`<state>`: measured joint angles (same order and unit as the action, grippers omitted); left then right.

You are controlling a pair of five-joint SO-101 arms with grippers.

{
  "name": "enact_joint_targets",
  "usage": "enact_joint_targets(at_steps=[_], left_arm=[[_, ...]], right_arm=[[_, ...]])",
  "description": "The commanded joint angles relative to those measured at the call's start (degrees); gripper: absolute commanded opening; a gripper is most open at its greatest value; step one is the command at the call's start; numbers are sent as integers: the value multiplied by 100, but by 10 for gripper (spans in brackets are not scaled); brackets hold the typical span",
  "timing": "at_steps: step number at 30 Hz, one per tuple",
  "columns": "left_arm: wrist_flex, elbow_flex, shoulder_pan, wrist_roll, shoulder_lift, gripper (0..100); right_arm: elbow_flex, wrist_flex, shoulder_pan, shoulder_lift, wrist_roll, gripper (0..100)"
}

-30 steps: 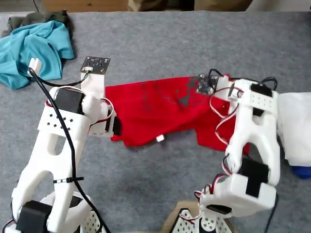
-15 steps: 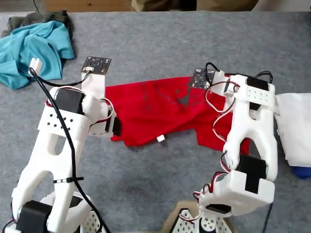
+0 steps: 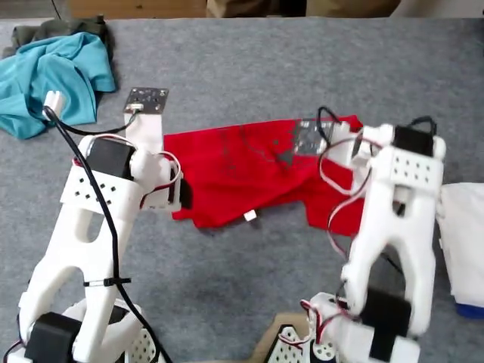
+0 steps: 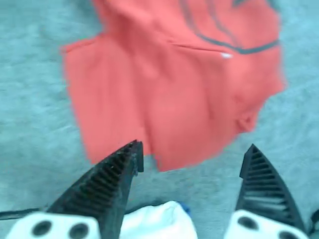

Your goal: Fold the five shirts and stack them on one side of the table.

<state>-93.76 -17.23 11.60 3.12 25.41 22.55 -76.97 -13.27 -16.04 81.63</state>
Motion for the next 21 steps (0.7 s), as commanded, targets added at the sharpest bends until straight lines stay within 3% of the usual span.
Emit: enact_joint_targets(at_steps=[1, 10, 21], left_arm=[[290, 158, 9, 519, 110, 244], [914, 105, 44, 1407, -1015, 243], [879, 1829, 62, 2127, -3749, 243]], right_arm=[[699, 141, 127, -769, 79, 322], [1833, 624, 119, -989, 62, 322], [2413, 1152, 127, -980, 70, 322]])
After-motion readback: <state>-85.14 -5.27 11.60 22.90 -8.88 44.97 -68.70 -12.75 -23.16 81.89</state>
